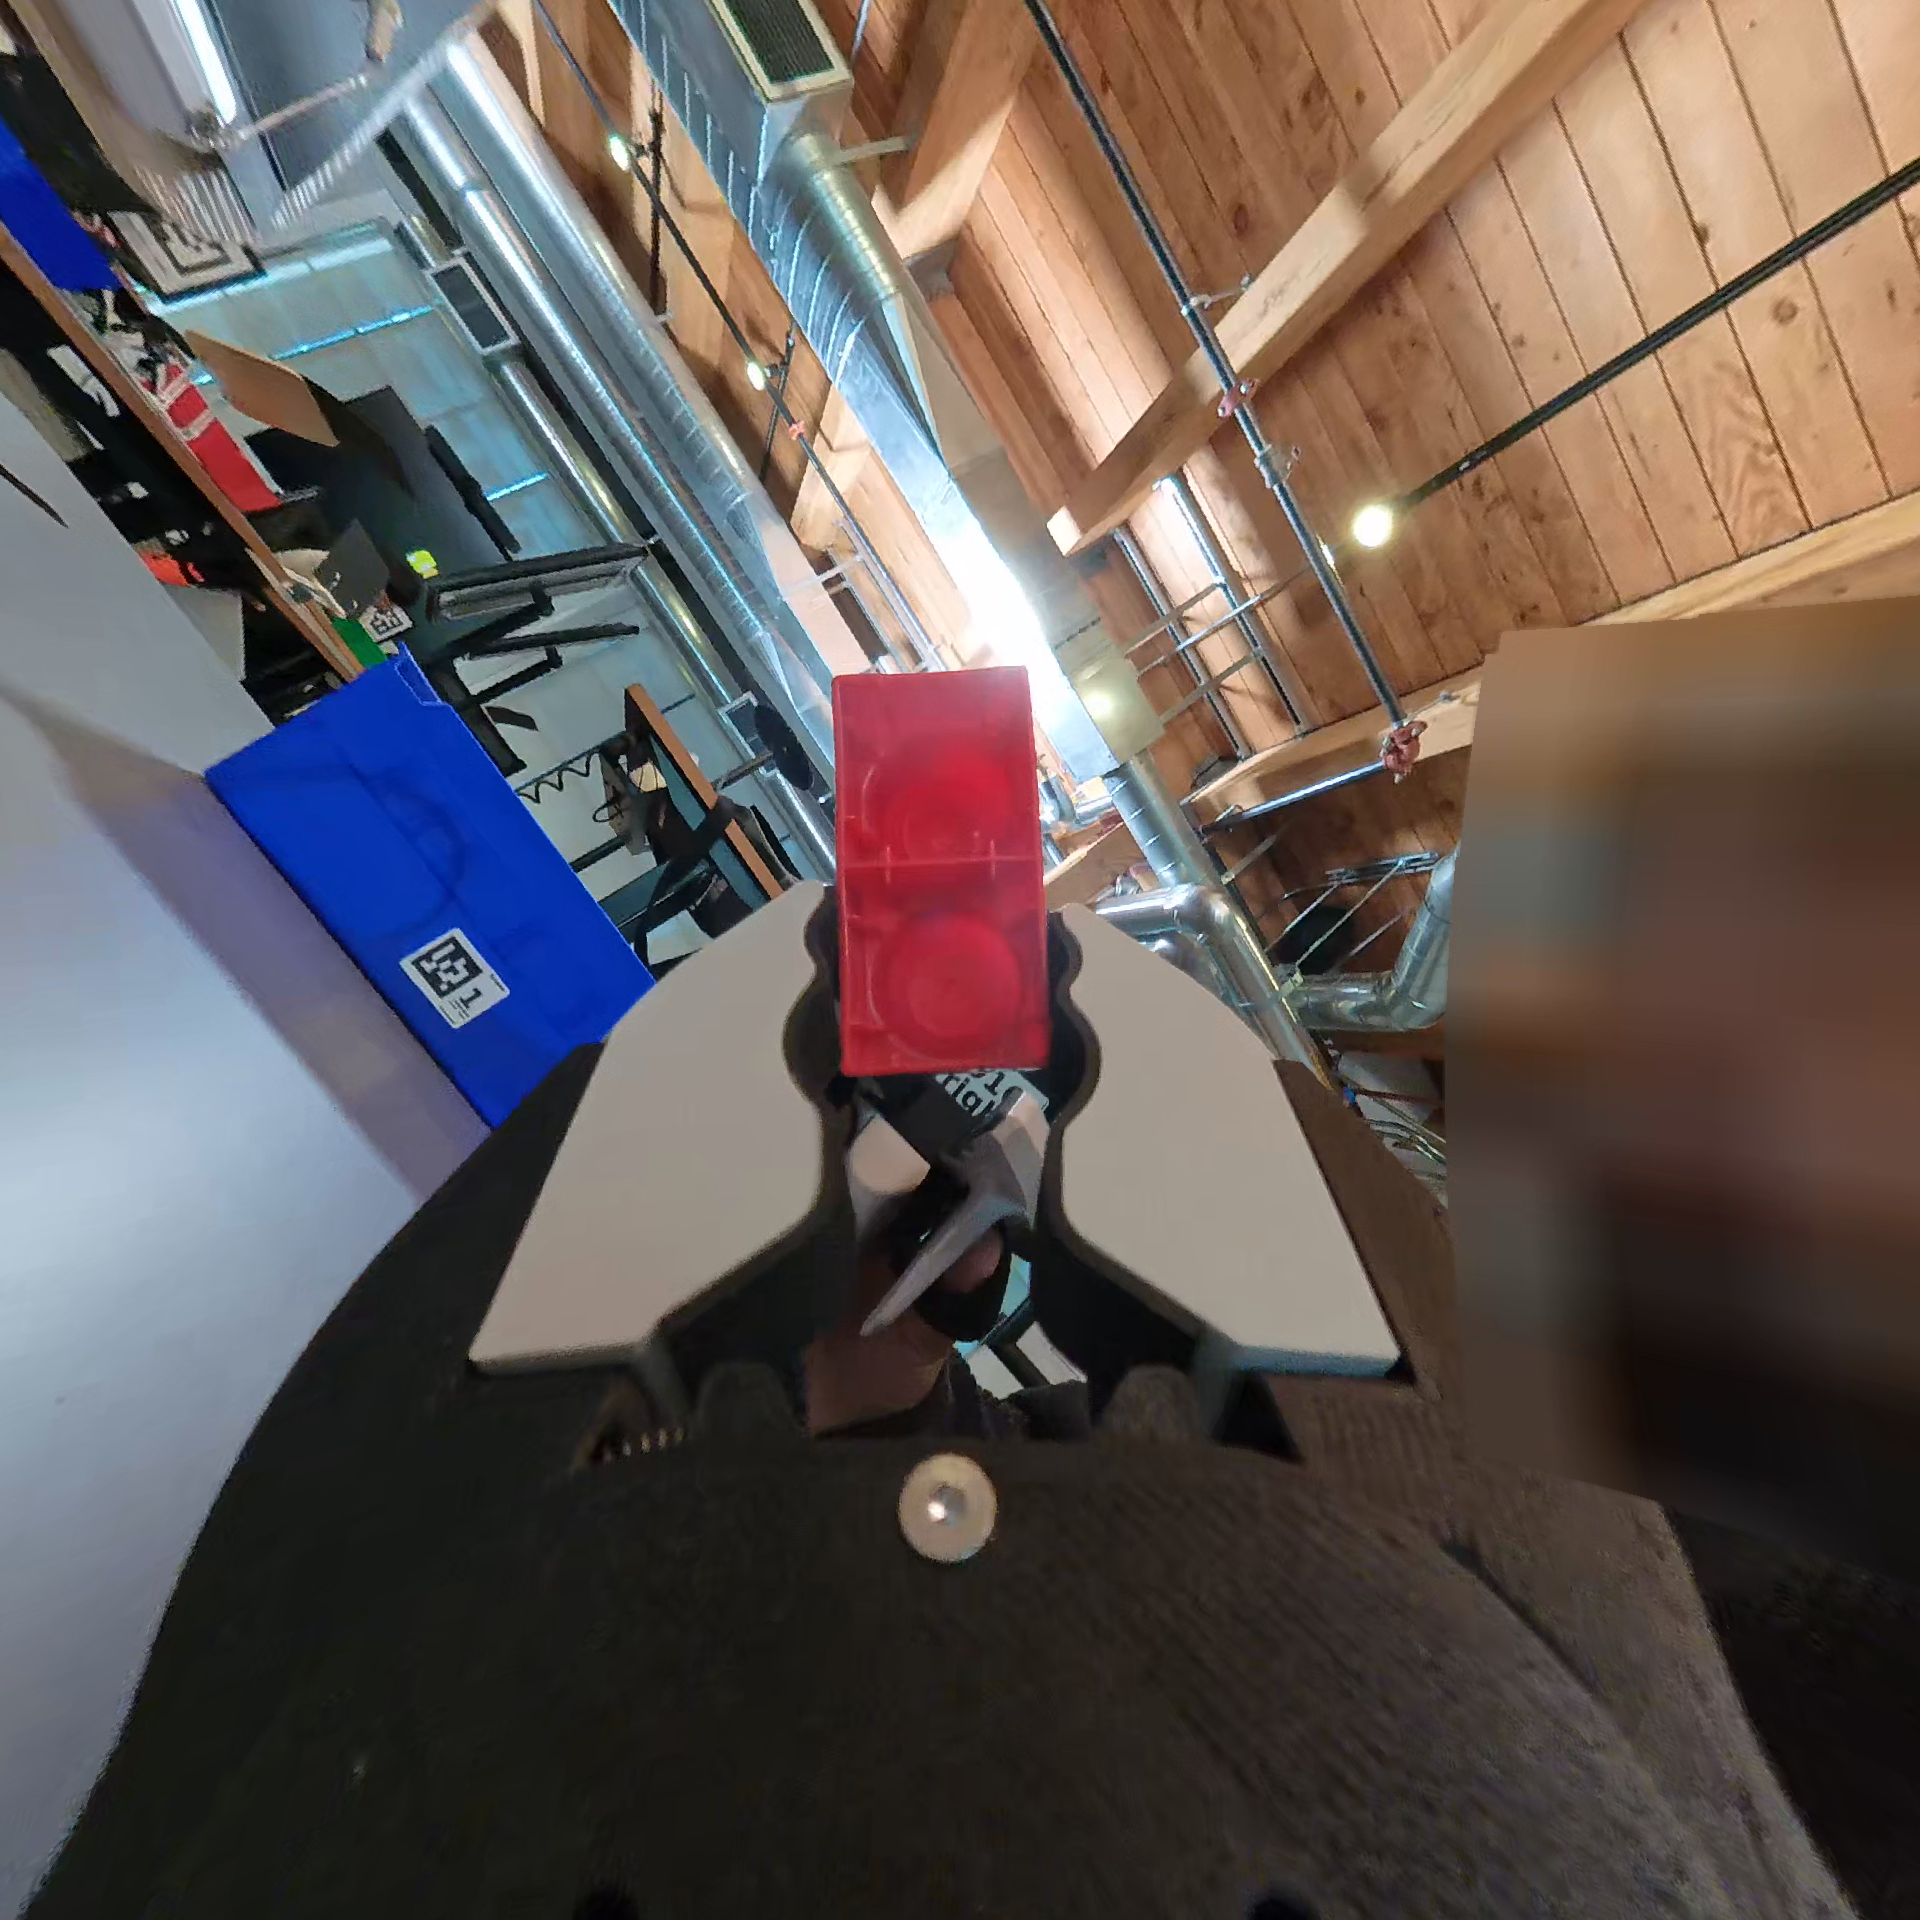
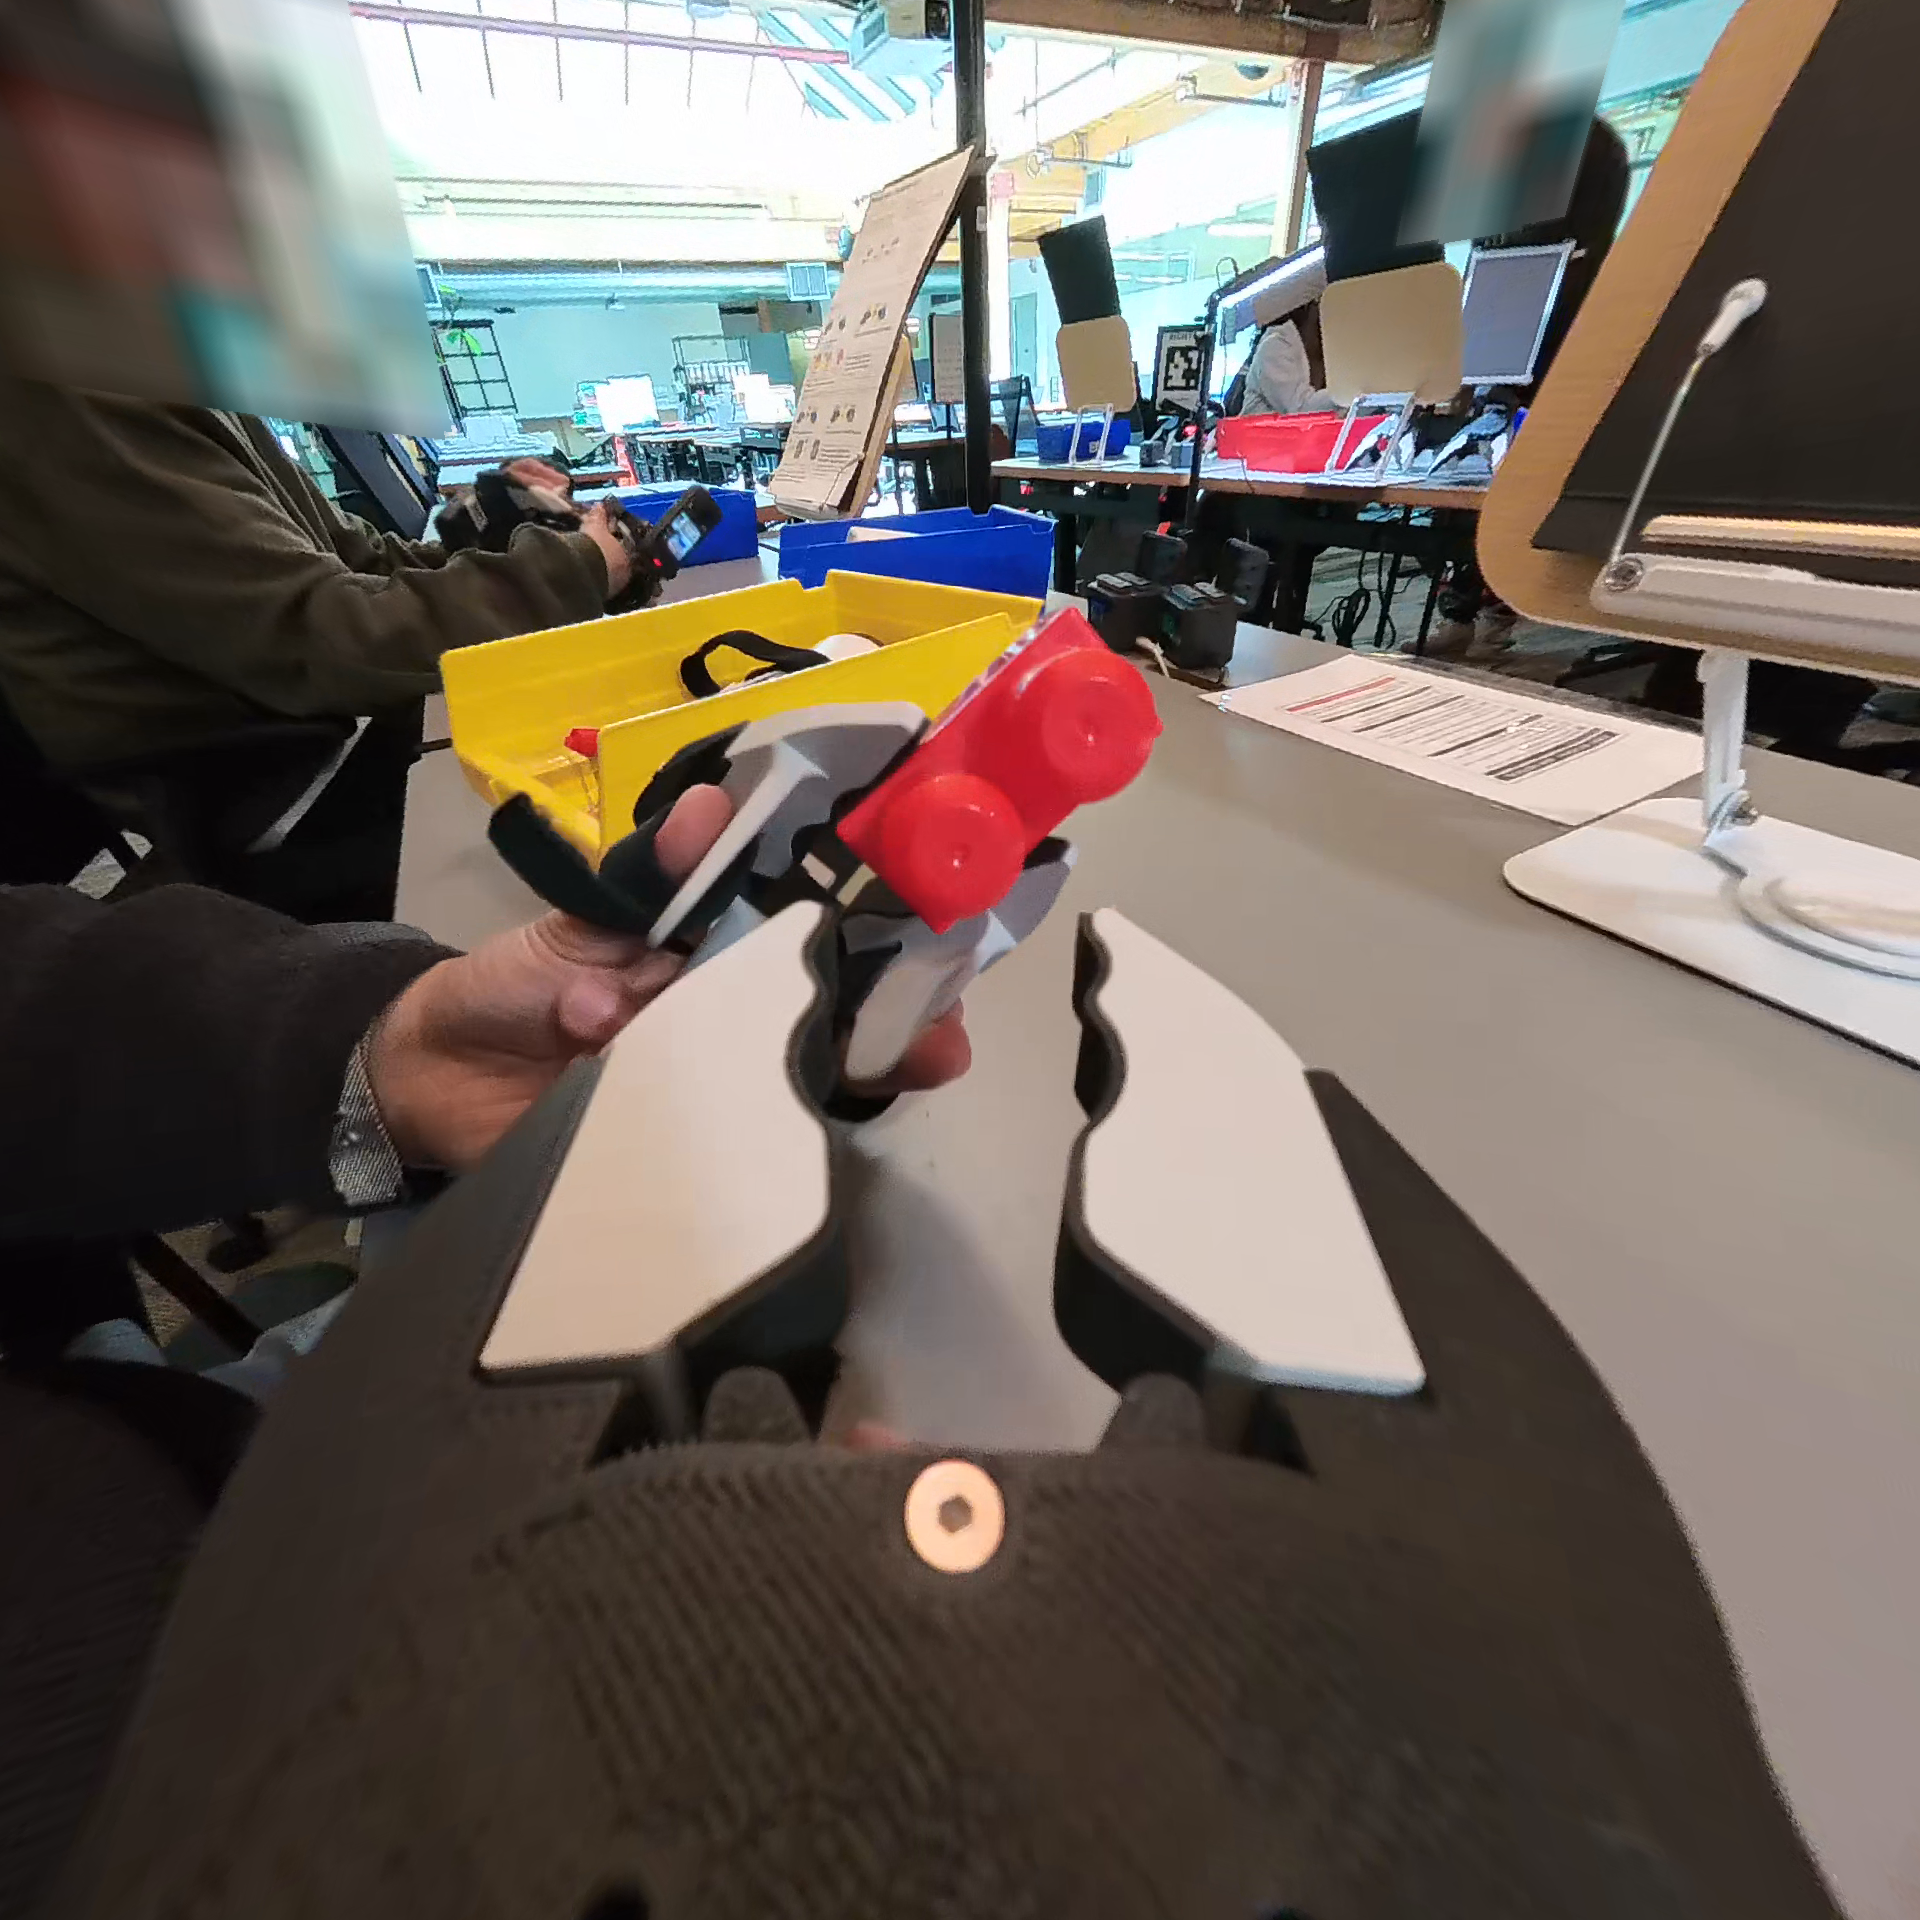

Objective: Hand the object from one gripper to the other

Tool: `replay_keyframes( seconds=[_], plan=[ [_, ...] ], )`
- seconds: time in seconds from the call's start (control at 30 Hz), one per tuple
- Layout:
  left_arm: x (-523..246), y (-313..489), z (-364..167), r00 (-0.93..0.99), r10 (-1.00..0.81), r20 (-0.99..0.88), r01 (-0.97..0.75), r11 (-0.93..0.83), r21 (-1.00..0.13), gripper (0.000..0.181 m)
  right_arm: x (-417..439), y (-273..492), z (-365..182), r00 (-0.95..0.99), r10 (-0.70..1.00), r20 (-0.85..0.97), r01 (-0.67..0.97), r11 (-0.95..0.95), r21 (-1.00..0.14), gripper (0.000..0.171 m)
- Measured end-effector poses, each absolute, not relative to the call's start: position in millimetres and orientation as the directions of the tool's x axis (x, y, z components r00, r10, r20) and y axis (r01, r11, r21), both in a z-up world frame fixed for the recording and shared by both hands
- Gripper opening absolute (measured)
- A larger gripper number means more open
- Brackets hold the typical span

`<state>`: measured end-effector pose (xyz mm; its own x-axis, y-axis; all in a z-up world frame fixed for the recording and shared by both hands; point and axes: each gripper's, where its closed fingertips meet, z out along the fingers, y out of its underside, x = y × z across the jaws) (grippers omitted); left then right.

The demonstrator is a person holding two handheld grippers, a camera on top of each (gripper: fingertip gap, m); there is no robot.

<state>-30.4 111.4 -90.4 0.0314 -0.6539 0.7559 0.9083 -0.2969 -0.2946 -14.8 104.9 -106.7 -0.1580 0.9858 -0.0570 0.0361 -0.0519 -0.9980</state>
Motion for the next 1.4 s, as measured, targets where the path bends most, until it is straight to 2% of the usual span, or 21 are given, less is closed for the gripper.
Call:
replay_keyframes(
  seconds=[0.23,0.47,0.63,0.73,0.83,0.9,0.97,1.1,1.17,1.33,1.4],
  plan=[
    [-7,115,-99,0.038,-0.629,0.777,0.875,-0.355,-0.330,0.038,-14,104,-108,-0.186,0.977,-0.100,0.044,-0.094,-0.995,0.029],
    [-6,114,-98,0.041,-0.623,0.781,0.850,-0.389,-0.356,0.038,-12,104,-105,-0.202,0.973,-0.108,0.032,-0.104,-0.994,0.029],
    [-21,117,-99,0.067,-0.595,0.801,0.872,-0.355,-0.336,0.064,-7,113,-100,-0.229,0.949,-0.217,0.013,-0.220,-0.976,0.029],
    [-26,120,-100,0.194,-0.573,0.796,0.844,-0.316,-0.433,0.087,-2,114,-95,-0.306,0.883,-0.357,0.025,-0.368,-0.930,0.029],
    [-25,119,-100,0.371,-0.572,0.732,0.755,-0.273,-0.596,0.099,3,114,-97,-0.389,0.775,-0.498,0.107,-0.499,-0.860,0.029],
    [-21,118,-106,0.465,-0.568,0.680,0.659,-0.291,-0.693,0.100,5,116,-104,-0.406,0.748,-0.525,0.179,-0.498,-0.849,0.029],
    [-19,117,-118,0.501,-0.552,0.667,0.589,-0.347,-0.729,0.101,8,120,-113,-0.391,0.812,-0.434,0.210,-0.380,-0.901,0.029],
    [-23,116,-123,0.408,-0.534,0.740,0.622,-0.431,-0.654,0.095,14,115,-135,-0.410,0.887,-0.214,0.275,-0.103,-0.956,0.029],
    [-19,111,-120,0.324,-0.558,0.764,0.631,-0.474,-0.614,0.081,13,104,-137,-0.443,0.872,-0.207,0.281,-0.084,-0.956,0.029],
    [-10,101,-108,0.070,-0.584,0.809,0.662,-0.579,-0.476,0.069,14,90,-137,-0.493,0.864,-0.102,0.231,0.017,-0.973,0.029],
    [-11,100,-105,0.041,-0.593,0.804,0.676,-0.576,-0.460,0.062,15,88,-130,-0.505,0.858,-0.096,0.190,0.002,-0.982,0.029]
  ],
)
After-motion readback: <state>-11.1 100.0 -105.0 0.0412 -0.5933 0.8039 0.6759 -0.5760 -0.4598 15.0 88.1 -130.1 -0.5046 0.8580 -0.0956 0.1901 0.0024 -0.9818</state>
